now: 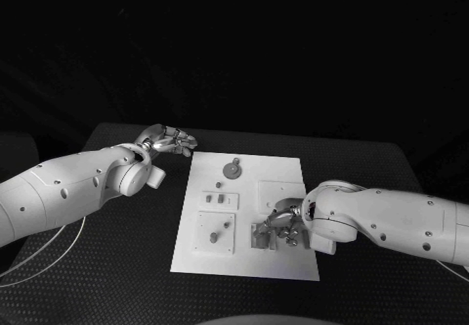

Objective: Assemble the parts on the task board

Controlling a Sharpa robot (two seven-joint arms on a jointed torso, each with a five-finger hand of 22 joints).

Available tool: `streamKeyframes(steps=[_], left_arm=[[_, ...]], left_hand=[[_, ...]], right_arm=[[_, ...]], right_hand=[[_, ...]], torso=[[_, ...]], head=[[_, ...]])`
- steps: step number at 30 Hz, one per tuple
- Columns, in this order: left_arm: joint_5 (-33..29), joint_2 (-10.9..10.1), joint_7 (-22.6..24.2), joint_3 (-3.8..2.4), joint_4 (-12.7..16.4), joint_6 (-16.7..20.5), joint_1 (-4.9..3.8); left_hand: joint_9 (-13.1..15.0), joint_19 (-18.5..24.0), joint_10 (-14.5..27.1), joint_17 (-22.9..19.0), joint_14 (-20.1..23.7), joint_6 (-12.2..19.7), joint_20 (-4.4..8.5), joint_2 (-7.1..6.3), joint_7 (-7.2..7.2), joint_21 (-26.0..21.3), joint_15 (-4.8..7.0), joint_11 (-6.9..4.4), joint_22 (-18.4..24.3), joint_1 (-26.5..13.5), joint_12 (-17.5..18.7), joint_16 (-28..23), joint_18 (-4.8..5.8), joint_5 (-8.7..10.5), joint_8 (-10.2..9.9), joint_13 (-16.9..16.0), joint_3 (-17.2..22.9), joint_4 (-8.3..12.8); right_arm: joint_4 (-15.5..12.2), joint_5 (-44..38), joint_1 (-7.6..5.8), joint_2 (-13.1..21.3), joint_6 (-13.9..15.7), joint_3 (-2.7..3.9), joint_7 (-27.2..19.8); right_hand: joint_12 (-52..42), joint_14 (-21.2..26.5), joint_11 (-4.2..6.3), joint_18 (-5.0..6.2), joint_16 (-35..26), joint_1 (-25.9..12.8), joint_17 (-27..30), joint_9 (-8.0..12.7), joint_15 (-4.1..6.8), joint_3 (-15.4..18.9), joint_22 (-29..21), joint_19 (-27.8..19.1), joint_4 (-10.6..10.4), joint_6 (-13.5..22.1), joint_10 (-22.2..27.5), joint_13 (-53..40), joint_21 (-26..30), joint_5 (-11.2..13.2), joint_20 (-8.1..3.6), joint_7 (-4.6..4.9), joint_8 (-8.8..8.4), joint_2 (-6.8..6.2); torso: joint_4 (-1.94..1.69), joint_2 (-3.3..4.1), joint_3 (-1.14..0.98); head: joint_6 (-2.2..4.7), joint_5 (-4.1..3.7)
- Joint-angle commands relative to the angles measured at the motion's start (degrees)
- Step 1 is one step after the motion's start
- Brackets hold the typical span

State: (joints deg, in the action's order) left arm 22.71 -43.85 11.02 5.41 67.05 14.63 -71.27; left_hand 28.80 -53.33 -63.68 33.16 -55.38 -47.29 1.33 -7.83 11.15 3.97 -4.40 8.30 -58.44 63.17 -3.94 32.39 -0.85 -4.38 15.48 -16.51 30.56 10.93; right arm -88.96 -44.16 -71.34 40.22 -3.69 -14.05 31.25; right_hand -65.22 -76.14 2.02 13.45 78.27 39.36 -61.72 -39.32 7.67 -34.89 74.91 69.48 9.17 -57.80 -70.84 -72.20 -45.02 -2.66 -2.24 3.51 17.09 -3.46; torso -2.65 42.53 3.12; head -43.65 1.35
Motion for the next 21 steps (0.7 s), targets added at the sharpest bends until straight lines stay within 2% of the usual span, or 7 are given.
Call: streamKeyframes(steps=[1, 10, 15, 18, 21], left_arm=[[-0.21, 0.02, 0.37, -0.03, 0.15, -0.75, -0.13], [-0.21, -0.04, 0.34, -0.03, 0.17, -0.75, -0.13], [-0.21, -0.03, 0.34, -0.03, 0.15, -0.74, -0.13], [-0.21, -0.04, 0.34, -0.03, 0.18, -0.76, -0.13], [-0.21, -0.04, 0.34, -0.03, 0.15, -0.76, -0.13]], left_hand=[[0.03, -0.11, 0.49, 0.09, -0.28, 0.32, -0.14, 0.1, 0.11, -0.02, -0.1, -0.07, 0.06, -0.68, -0.11, -0.39, 0.34, 0.24, 0.3, 0.06, -0.12, -0.33], [0.02, -0.11, 0.49, 0.13, -0.29, 0.33, -0.14, 0.1, 0.11, -0.02, -0.1, -0.07, 0.07, -0.69, -0.11, -0.43, 0.34, 0.24, 0.3, 0.06, -0.13, -0.36], [0.02, -0.11, 0.49, 0.16, -0.29, 0.34, -0.14, 0.09, 0.11, -0.02, -0.1, -0.07, 0.07, -0.7, -0.12, -0.45, 0.34, 0.24, 0.31, 0.07, -0.13, -0.38], [0.02, -0.11, 0.49, 0.17, -0.29, 0.34, -0.14, 0.09, 0.11, -0.02, -0.1, -0.07, 0.07, -0.7, -0.12, -0.46, 0.33, 0.24, 0.31, 0.07, -0.13, -0.38], [0.02, -0.1, 0.49, 0.19, -0.29, 0.34, -0.14, 0.09, 0.11, -0.02, -0.1, -0.07, 0.08, -0.69, -0.12, -0.47, 0.33, 0.24, 0.31, 0.07, -0.13, -0.39]], right_arm=[[0.3, -1.08, 0.29, -0.04, -0.37, -0.14, 0.28], [0.55, -1.46, 0.37, -0.19, -0.11, -0.14, 0.35], [0.53, -1.71, 0.38, -0.22, -0.09, -0.14, 0.28], [0.53, -1.88, 0.38, -0.21, -0.21, -0.14, 0.27], [0.52, -1.91, 0.38, -0.18, -0.17, -0.14, 0.22]], right_hand=[[0.41, 0.27, -0.02, 1.55, -0.02, -0.74, 0.16, 0.05, 0.37, -0.46, 1.06, -0.3, -0.04, -1.01, 0.58, 0.15, -0.12, -0.05, -0.29, 0.87, -0.35, -0.2], [1.56, 1.02, -0.15, 1.55, -0.53, -1.77, 1.3, 0.08, 0.26, -0.89, 0.97, -0.48, -0.49, -0.66, 1.67, 0.83, 0.06, -0.05, -0.28, 1.02, -0.76, -2.14], [2.62, 1.64, -0.29, 1.55, -0.96, -2.39, 2.37, 0.01, 0.16, -3.13, 0.84, -0.42, -3.41, -0.37, 2.59, 1.5, 0.33, 0.01, -0.38, 1.16, -1.18, -6.26], [2.81, 1.81, -0.36, 1.55, -1.01, -1.82, 2.75, -0.14, 0.09, -4.47, 0.87, -0.28, -5.12, -0.21, 2.79, 1.62, 0.36, -0.12, -0.39, 1.22, -1.35, -7.97], [2.92, 1.92, -0.4, 1.55, -1.02, -1.48, 2.96, -0.25, 0.04, -4.82, 0.9, -0.25, -5.86, -0.14, 2.92, 1.69, 0.37, -0.08, -0.35, 1.28, -1.42, -8.89]], torso=[[0.02, 0.02, 0.01], [0.0, 0.02, -0.03], [0.02, 0.01, -0.02], [0.03, 0.01, -0.03], [0.04, 0.01, -0.02]], head=[[-0.06, 0.07], [-0.09, 0.06], [-0.09, 0.1], [-0.12, 0.13], [-0.15, 0.14]])
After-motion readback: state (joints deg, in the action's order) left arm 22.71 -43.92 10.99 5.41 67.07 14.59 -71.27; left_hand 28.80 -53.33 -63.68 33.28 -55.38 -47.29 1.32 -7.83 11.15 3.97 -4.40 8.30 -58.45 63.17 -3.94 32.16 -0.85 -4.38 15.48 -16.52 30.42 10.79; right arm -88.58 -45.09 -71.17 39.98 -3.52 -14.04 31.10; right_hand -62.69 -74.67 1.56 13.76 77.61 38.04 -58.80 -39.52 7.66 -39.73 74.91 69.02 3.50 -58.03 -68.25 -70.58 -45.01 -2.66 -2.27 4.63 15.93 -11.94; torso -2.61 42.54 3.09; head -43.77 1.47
